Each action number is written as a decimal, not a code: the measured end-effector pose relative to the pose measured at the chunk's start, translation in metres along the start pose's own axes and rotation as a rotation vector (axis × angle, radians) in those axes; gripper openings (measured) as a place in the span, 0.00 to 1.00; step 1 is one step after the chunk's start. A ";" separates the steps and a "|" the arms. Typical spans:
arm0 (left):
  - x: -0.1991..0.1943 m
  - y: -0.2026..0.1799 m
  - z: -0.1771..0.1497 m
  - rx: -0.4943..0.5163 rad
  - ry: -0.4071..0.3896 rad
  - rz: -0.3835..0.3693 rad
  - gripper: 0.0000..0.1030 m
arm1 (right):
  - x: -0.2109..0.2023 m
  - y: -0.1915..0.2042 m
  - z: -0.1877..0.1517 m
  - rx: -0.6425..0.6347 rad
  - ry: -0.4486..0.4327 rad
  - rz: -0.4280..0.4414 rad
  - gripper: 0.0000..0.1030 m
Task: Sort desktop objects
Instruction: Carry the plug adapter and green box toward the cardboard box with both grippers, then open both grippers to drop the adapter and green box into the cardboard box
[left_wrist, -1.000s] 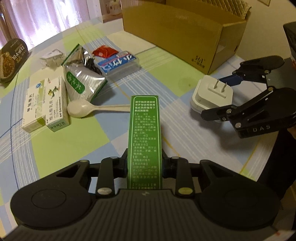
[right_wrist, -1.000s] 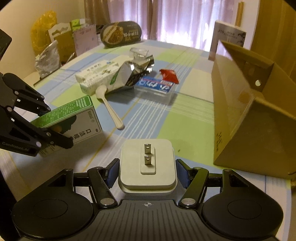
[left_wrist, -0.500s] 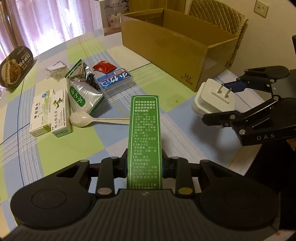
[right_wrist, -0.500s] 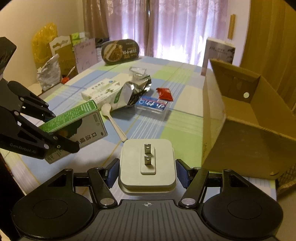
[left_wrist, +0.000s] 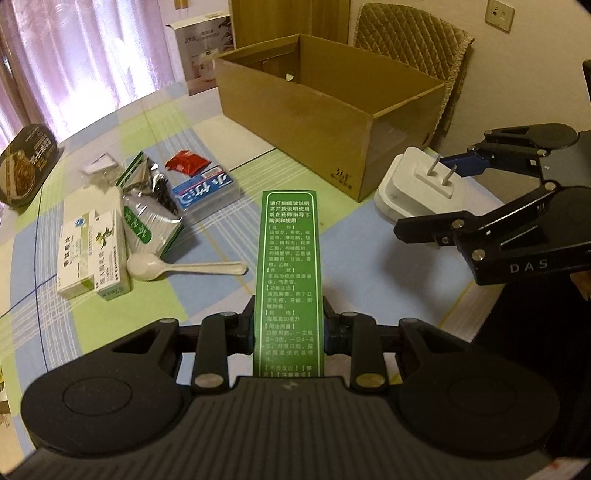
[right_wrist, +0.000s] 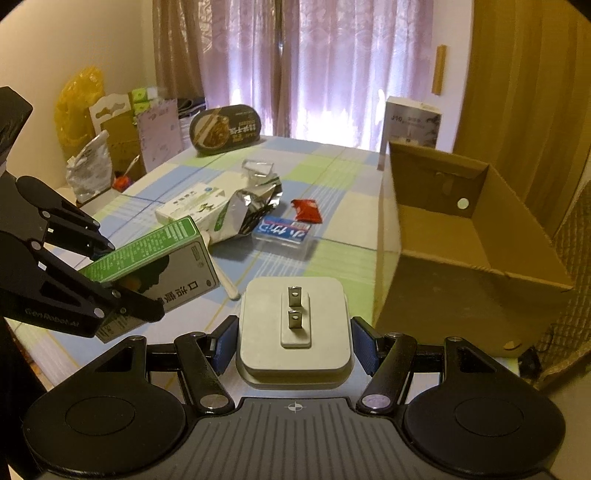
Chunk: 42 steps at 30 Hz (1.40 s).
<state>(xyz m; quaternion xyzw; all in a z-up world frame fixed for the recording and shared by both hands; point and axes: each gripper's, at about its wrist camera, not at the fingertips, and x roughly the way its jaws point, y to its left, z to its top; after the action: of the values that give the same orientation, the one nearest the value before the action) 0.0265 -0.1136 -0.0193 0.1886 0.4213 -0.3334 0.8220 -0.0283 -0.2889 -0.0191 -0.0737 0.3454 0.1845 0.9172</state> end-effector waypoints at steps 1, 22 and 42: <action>0.001 -0.001 0.003 0.001 -0.002 -0.002 0.25 | -0.002 -0.002 0.001 0.003 -0.003 -0.004 0.60; 0.035 -0.028 0.162 0.002 -0.143 -0.083 0.25 | -0.019 -0.135 0.077 0.071 -0.098 -0.199 0.60; 0.154 -0.032 0.239 0.019 -0.090 -0.096 0.25 | 0.050 -0.209 0.063 0.077 0.017 -0.224 0.60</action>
<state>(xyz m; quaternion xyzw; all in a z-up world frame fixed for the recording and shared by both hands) 0.2043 -0.3377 -0.0086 0.1611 0.3892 -0.3845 0.8214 0.1261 -0.4508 -0.0038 -0.0781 0.3497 0.0669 0.9312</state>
